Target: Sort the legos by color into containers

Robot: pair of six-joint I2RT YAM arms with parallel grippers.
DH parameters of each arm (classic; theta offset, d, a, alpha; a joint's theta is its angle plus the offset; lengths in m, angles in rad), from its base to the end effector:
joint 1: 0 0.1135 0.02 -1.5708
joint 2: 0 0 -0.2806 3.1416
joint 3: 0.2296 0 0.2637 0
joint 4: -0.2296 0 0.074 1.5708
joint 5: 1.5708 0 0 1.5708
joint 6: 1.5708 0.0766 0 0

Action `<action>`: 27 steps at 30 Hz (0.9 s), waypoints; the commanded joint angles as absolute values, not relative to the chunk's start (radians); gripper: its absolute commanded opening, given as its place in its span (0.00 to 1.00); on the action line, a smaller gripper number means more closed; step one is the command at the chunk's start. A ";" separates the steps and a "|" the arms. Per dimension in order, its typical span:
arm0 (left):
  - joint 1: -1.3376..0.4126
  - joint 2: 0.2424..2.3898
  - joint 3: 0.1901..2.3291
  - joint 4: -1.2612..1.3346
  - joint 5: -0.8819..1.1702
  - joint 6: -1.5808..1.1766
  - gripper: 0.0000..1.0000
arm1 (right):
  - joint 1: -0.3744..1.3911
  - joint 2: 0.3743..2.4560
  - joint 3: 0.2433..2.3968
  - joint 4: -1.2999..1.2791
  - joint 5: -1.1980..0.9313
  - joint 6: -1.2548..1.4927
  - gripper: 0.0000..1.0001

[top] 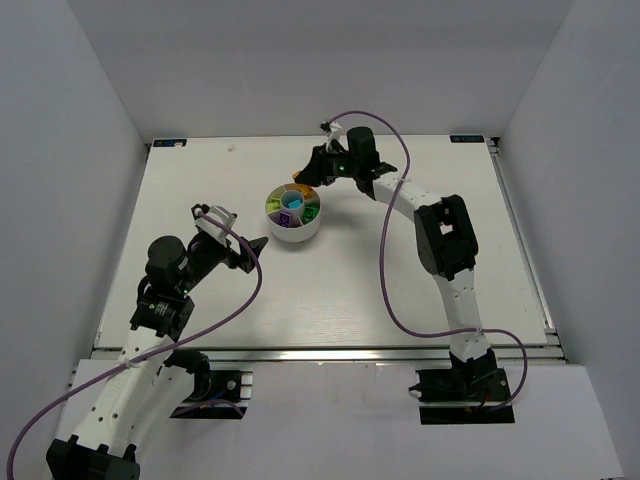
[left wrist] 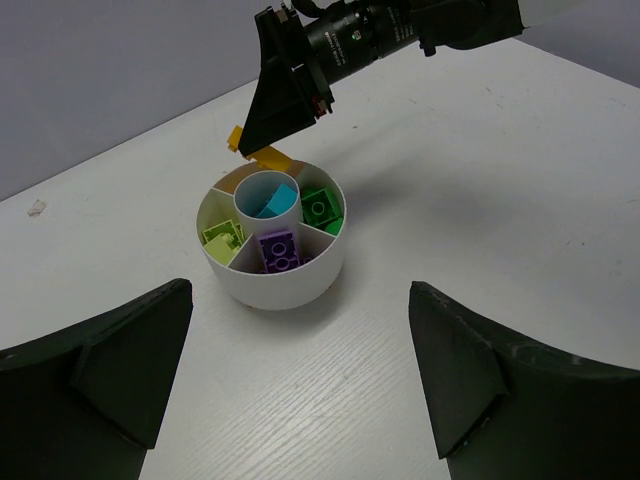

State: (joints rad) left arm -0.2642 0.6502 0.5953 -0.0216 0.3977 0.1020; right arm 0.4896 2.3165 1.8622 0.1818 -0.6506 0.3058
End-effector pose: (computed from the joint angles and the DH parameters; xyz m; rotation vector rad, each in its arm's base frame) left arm 0.1858 -0.0810 0.3181 0.5968 1.5496 -0.4504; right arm 0.5054 0.3219 0.2246 -0.6530 1.8316 1.1394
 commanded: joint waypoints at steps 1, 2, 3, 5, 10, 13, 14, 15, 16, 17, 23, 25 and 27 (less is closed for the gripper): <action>-0.268 0.635 0.588 -0.008 0.397 0.109 0.98 | 0.499 2.326 1.858 0.210 -0.638 0.284 0.13; -0.268 0.634 0.588 -0.009 0.397 0.107 0.98 | 0.499 2.322 1.858 0.207 -0.635 0.281 0.13; -0.268 0.634 0.588 -0.008 0.397 0.109 0.98 | 0.502 2.322 1.859 0.206 -0.632 0.275 0.15; -0.268 0.634 0.588 -0.008 0.397 0.109 0.98 | 0.506 2.321 1.861 0.199 -0.620 0.265 0.19; -0.268 0.634 0.586 -0.008 0.399 0.107 0.98 | 0.515 2.321 1.868 0.178 -0.597 0.235 0.33; -0.268 0.630 0.586 -0.008 0.399 0.109 0.98 | 0.518 2.319 1.873 0.170 -0.586 0.229 0.47; -0.268 0.634 0.584 -0.008 0.399 0.109 0.98 | 0.518 2.321 1.875 0.167 -0.584 0.226 0.55; -0.268 0.634 0.586 -0.008 0.399 0.109 0.98 | 0.523 2.322 1.875 0.164 -0.584 0.225 0.61; -0.268 0.632 0.586 -0.008 0.397 0.109 0.98 | 0.523 2.318 1.875 0.163 -0.583 0.222 0.66; -0.268 0.635 0.584 -0.008 0.399 0.107 0.98 | 0.520 2.315 1.876 0.161 -0.583 0.219 0.69; -0.268 0.634 0.584 -0.008 0.397 0.106 0.98 | 0.514 2.272 1.893 0.126 -0.565 0.183 0.77; -0.268 0.630 0.586 -0.008 0.397 0.106 0.98 | 0.505 2.234 1.887 0.117 -0.551 0.158 0.77; -0.268 0.629 0.584 -0.008 0.396 0.106 0.98 | 0.492 2.195 1.872 0.095 -0.535 0.117 0.78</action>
